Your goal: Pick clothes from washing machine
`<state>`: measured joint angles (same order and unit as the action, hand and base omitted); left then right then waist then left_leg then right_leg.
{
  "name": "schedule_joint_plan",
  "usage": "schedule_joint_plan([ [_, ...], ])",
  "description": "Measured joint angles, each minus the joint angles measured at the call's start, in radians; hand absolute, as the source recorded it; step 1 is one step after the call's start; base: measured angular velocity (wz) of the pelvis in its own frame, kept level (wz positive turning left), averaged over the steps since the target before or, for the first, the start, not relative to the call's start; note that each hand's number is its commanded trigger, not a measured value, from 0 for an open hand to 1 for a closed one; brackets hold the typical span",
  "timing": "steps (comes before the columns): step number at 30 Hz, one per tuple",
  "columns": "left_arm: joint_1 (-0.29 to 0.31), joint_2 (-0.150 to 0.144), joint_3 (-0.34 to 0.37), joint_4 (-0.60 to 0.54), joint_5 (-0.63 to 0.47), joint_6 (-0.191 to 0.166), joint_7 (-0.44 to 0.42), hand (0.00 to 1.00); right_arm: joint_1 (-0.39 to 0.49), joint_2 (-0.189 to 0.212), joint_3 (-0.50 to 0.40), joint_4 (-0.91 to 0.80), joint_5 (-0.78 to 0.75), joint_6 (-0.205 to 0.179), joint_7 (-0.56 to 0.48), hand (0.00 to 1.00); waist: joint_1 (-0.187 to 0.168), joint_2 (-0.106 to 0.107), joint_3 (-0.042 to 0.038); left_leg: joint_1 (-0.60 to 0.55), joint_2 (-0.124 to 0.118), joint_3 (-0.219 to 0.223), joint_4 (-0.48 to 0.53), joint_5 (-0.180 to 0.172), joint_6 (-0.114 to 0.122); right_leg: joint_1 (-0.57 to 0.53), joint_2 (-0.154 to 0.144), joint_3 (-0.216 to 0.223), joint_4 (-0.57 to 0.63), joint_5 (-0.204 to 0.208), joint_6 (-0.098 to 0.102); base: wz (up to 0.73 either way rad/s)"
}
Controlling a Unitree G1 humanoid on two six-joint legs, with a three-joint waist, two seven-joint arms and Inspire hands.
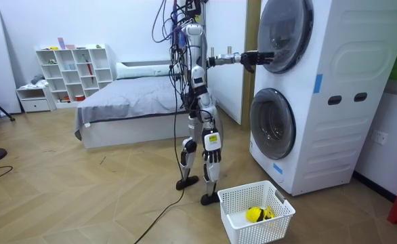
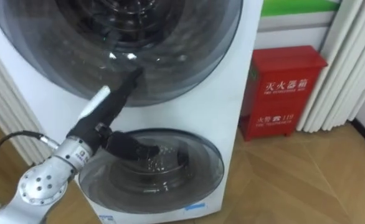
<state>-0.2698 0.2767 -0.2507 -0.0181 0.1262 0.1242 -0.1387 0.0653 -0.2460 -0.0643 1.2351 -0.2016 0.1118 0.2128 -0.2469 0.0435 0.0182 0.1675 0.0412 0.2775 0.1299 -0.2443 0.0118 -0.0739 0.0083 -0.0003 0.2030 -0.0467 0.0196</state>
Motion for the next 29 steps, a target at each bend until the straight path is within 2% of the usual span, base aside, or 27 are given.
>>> schedule_joint_plan([
  [2,-0.013,-0.003,-0.003,0.029,-0.008,0.0,-0.009,0.0,-0.009,0.002,0.0,-0.002,0.002,-0.001,-0.007,0.0,-0.013,0.004,0.0015,-0.002,0.001,-0.002,0.0,0.0,0.0,-0.001,0.001,0.001,-0.001,0.0,0.0,0.0],
  [6,-0.018,-0.006,-0.002,0.077,-0.058,-0.009,-0.009,0.0,0.0,0.012,0.002,-0.002,0.034,0.003,-0.019,0.0,-0.013,0.006,0.0008,0.001,0.005,0.005,-0.001,-0.002,-0.003,-0.003,0.006,0.004,0.001,-0.002,-0.004,-0.07],
  [7,-0.013,-0.008,-0.001,0.12,-0.058,-0.048,-0.009,0.0,0.005,0.012,0.002,-0.003,0.039,0.007,-0.023,0.0,0.004,0.007,0.0003,0.006,0.007,0.014,-0.002,-0.003,-0.005,-0.003,0.014,0.02,0.002,-0.002,-0.005,-0.3],
  [9,0.012,-0.021,0.011,0.157,-0.051,-0.065,-0.009,0.0,0.009,0.013,0.002,-0.007,0.039,0.012,-0.027,0.0,0.01,0.007,-0.0009,0.016,0.01,0.021,-0.002,-0.006,-0.009,0.0,0.019,0.024,0.004,-0.002,-0.009,-0.25],
  [10,0.034,-0.029,0.018,0.191,-0.046,-0.074,-0.008,0.0,0.011,0.014,0.0,-0.013,0.039,0.012,-0.028,0.0,0.009,0.01,-0.0047,0.019,0.012,0.022,-0.002,-0.006,-0.011,0.002,0.022,0.027,0.005,-0.003,-0.01,-0.12],
  [12,0.087,-0.046,0.035,0.317,-0.047,-0.105,0.0,0.0,0.011,0.016,0.001,-0.023,0.04,0.01,-0.028,0.0,0.016,0.008,-0.0068,0.03,0.015,0.023,-0.002,-0.008,-0.014,0.001,0.03,0.037,0.019,-0.009,-0.018,-0.24],
  [14,0.189,-0.079,0.103,0.501,-0.04,-0.108,0.011,0.0,0.013,0.024,-0.004,-0.032,0.039,0.002,-0.036,0.0,0.038,-0.004,-0.0129,0.037,0.023,0.02,0.0,-0.014,-0.024,-0.01,0.047,0.055,0.042,-0.022,-0.029,-0.31],
  [15,0.213,-0.081,0.119,0.557,-0.029,-0.108,0.013,0.0,0.016,0.028,-0.004,-0.031,0.041,-0.001,-0.04,0.0,0.043,-0.01,-0.0135,0.037,0.026,0.016,0.001,-0.016,-0.026,-0.01,0.05,0.055,0.043,-0.023,-0.032,-0.13],
  [17,0.316,-0.082,0.184,0.763,-0.013,-0.106,0.047,0.0,0.03,0.038,-0.005,-0.031,0.058,-0.008,-0.053,0.0,0.071,-0.027,-0.0188,0.037,0.038,0.0,0.007,-0.019,-0.035,-0.008,0.063,0.053,0.04,-0.023,-0.043,0.0],
  [18,0.344,-0.081,0.203,0.799,-0.012,-0.105,0.058,0.0,0.035,0.04,-0.005,-0.031,0.067,-0.011,-0.057,0.0,0.083,-0.033,-0.0194,0.037,0.04,-0.004,0.007,-0.02,-0.037,-0.009,0.066,0.053,0.04,-0.024,-0.045,0.0],
  [19,0.387,-0.083,0.242,0.876,-0.013,-0.11,0.081,0.0,0.043,0.043,-0.009,-0.03,0.076,-0.015,-0.066,0.0,0.1,-0.044,-0.0195,0.037,0.044,-0.005,0.007,-0.021,-0.04,-0.008,0.069,0.051,0.036,-0.025,-0.048,0.04],
  [20,0.414,-0.084,0.273,0.957,-0.014,-0.112,0.116,0.0,0.047,0.045,-0.008,-0.029,0.078,-0.02,-0.077,0.0,0.122,-0.047,-0.0194,0.036,0.047,-0.007,0.007,-0.022,-0.043,-0.006,0.07,0.047,0.038,-0.025,-0.049,0.08],
  [23,0.475,-0.083,0.348,1.08,-0.012,-0.131,0.206,0.0,0.05,0.059,-0.017,-0.029,0.095,-0.047,-0.092,0.0,0.153,-0.057,-0.0181,0.036,0.05,-0.031,0.003,-0.023,-0.043,0.006,0.067,0.025,0.031,-0.029,-0.049,0.22],
  [25,0.486,-0.083,0.37,1.155,-0.001,-0.145,0.255,0.0,0.049,0.064,-0.031,-0.027,0.144,-0.063,-0.092,0.0,0.176,-0.053,-0.016,0.039,0.052,-0.037,0.001,-0.023,-0.044,0.017,0.067,0.02,0.016,-0.028,-0.049,0.13],
  [29,0.535,-0.095,0.371,1.198,0.106,-0.146,0.33,0.0,0.061,0.084,-0.029,-0.019,0.26,-0.1,-0.089,0.0,0.204,-0.051,-0.0153,0.05,0.058,-0.045,-0.001,-0.028,-0.047,0.038,0.07,0.012,-0.002,-0.029,-0.049,0.07],
])
